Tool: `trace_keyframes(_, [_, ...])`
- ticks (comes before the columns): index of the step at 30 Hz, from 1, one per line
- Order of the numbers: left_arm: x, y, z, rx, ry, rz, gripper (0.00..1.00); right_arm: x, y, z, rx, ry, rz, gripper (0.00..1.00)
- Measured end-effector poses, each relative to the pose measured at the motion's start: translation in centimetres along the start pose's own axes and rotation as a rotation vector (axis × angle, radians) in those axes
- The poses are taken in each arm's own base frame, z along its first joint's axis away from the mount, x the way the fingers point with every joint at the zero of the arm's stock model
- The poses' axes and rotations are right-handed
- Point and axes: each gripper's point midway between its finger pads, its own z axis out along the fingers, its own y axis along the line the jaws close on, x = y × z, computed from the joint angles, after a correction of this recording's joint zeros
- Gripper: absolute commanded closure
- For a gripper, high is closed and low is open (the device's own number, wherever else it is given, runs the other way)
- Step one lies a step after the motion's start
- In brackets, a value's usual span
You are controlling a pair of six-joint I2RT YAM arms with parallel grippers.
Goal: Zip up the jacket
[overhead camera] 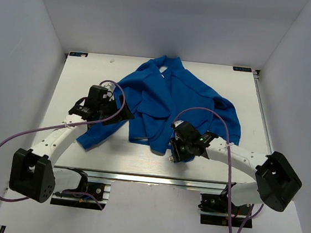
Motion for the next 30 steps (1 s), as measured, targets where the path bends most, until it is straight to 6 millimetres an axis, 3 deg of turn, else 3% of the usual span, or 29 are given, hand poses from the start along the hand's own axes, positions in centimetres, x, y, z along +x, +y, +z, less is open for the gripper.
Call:
trace_keyframes(7, [0.4,0.2,0.0,-0.01,0.014,-0.001,0.02,0.1,-0.3,1.0,0.024,0.002,0.02,0.56])
trace_keyframes(14, [1.5,-0.1,-0.1,-0.014,0.05,0.015,0.02,0.5,-0.6,2.1,0.049,0.018,0.046,0.47])
trace_keyframes(19, [2.3,-0.1,-0.1,-0.024,0.072,0.029,0.02,0.3,-0.4,2.2,0.046,0.01,0.063,0.41])
trace_keyframes(30, [2.8,-0.3,-0.1,-0.027,0.087,0.041,0.02,-0.2,-0.4,1.4,0.052,-0.022,0.085,0.4])
